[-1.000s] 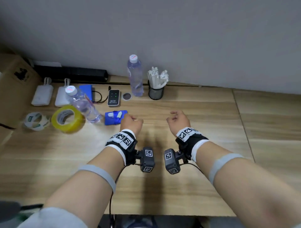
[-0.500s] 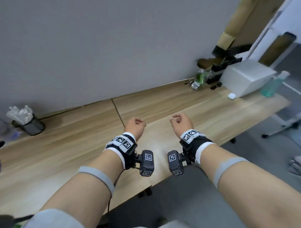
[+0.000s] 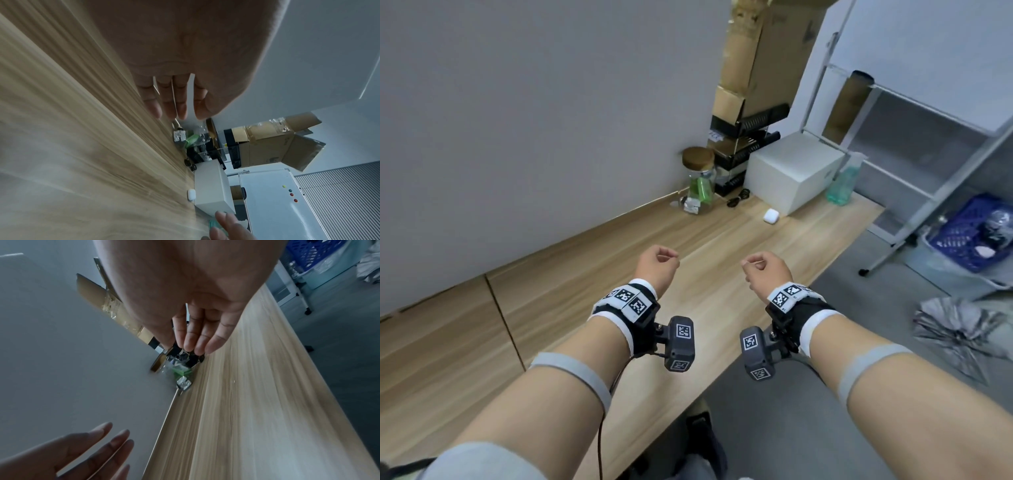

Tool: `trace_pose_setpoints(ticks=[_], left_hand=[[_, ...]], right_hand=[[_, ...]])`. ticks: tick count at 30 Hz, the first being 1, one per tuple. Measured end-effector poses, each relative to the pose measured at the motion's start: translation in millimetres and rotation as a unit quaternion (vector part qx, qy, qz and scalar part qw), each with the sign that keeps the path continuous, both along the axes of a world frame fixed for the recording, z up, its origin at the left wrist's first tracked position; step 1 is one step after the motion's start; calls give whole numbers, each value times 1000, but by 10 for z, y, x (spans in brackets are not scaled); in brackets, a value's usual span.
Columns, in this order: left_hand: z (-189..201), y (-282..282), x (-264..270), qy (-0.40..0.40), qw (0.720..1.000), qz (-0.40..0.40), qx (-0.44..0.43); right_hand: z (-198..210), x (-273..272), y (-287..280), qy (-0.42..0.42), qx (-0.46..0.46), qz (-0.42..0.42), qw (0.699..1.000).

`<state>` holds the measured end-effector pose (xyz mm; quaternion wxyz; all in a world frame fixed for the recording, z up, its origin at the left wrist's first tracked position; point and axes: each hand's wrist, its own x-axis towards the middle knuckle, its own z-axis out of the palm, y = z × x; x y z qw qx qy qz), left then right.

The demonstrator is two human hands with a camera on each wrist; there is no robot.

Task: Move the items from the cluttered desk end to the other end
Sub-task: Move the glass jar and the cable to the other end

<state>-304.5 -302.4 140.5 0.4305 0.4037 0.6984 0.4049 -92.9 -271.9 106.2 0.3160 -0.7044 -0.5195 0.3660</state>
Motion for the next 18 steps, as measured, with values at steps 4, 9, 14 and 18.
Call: trace_pose_setpoints(ticks=[4, 9, 14, 18], left_hand=[[-121, 710, 300, -5, 1000, -10, 0], [-259, 1465, 595, -13, 1000, -9, -14], [-246, 2059, 792, 9, 1000, -6, -22], [-289, 2533, 853, 59, 998, 2, -29]], right_hand=[[-83, 306, 652, -12, -19, 6, 1000], [-163, 662, 1346, -35, -60, 16, 997], [-282, 997, 1964, -52, -111, 48, 991], [-433, 1089, 2546, -88, -136, 107, 981]])
